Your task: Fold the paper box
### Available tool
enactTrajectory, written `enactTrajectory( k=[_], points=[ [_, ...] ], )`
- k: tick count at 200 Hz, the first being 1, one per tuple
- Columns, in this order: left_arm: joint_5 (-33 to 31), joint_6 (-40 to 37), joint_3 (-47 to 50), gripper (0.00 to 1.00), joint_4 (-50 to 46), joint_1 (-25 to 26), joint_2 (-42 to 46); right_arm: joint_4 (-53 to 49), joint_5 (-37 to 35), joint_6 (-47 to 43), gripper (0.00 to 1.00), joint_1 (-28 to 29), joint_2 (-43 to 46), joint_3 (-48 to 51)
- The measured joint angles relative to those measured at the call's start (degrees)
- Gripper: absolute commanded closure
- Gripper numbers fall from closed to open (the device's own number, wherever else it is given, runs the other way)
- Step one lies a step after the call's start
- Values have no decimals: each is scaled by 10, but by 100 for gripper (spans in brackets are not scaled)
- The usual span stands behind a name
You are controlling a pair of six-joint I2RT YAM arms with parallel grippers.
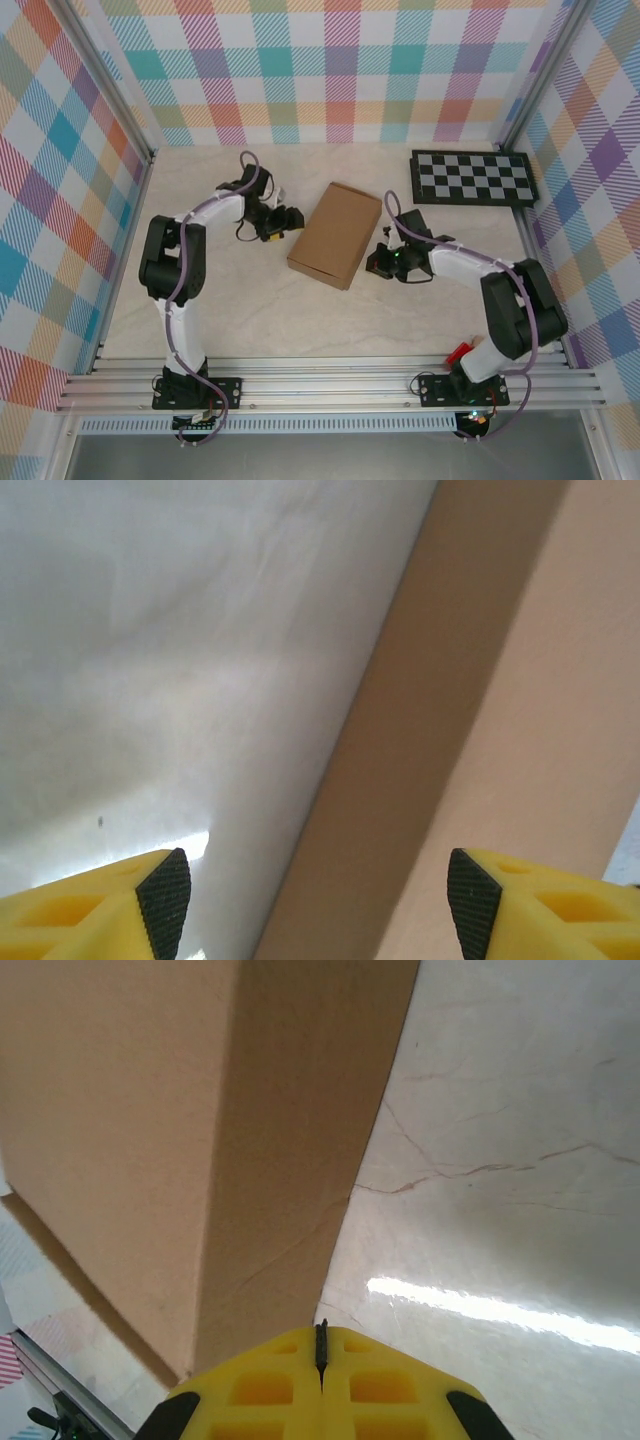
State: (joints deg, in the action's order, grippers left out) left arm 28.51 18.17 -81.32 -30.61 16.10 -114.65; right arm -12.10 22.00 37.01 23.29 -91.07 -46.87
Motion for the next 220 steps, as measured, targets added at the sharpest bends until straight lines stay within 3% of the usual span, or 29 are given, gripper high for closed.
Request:
enactTrajectory(
  k=[40, 99, 149, 189, 220],
  points=[
    [13, 23, 31, 30, 45, 12, 5, 27, 0, 23, 100, 39, -58, 0],
    [-2, 64, 61, 34, 112, 31, 13, 67, 20, 72, 100, 60, -75, 1],
    [-35, 136, 126, 41, 209, 61, 43, 228, 39, 199, 100, 64, -78, 66],
    [-80, 191, 167, 42, 264, 83, 68, 280, -42, 300, 100, 81, -37, 115],
    [-99, 225, 176, 40, 275, 95, 74, 216, -99, 330, 97, 92, 9, 108]
  ],
)
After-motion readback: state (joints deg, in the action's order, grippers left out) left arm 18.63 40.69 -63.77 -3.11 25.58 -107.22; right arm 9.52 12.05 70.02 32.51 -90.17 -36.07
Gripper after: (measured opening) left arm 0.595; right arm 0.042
